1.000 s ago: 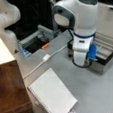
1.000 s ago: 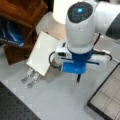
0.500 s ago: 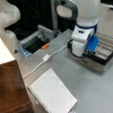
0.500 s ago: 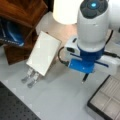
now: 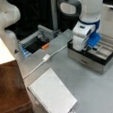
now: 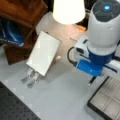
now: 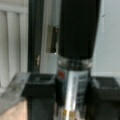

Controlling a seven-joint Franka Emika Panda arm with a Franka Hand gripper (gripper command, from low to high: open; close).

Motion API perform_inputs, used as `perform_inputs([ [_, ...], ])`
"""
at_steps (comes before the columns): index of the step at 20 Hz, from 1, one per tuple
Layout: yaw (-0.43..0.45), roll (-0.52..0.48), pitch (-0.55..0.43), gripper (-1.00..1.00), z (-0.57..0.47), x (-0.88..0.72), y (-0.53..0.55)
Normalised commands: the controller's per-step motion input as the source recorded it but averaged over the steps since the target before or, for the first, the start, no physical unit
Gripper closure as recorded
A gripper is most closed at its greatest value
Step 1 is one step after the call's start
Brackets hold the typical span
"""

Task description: Turn on the lamps. Open the box. Pick up the pen. Put it in the box.

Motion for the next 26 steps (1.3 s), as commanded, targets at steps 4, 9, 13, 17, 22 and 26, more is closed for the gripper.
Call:
perform_inputs([
  [4,-0.19,0.05,-0.026,1.0,0.01,-0.15,0.15],
  [9,-0.175,0.044,-0.006,1.0,-0.01,-0.18,0.21],
  [13,-0.133,0.014,-0.013,1.0,-0.07,-0.14,0.27],
  [17,-0.102,-0.007,-0.033,1.0,-0.12,-0.07,0.28],
  [22,-0.101,-0.004,-0.051,1.0,-0.1,-0.03,0.22],
  [26,-0.119,-0.004,-0.094,1.0,-0.13,0.04,0.14],
])
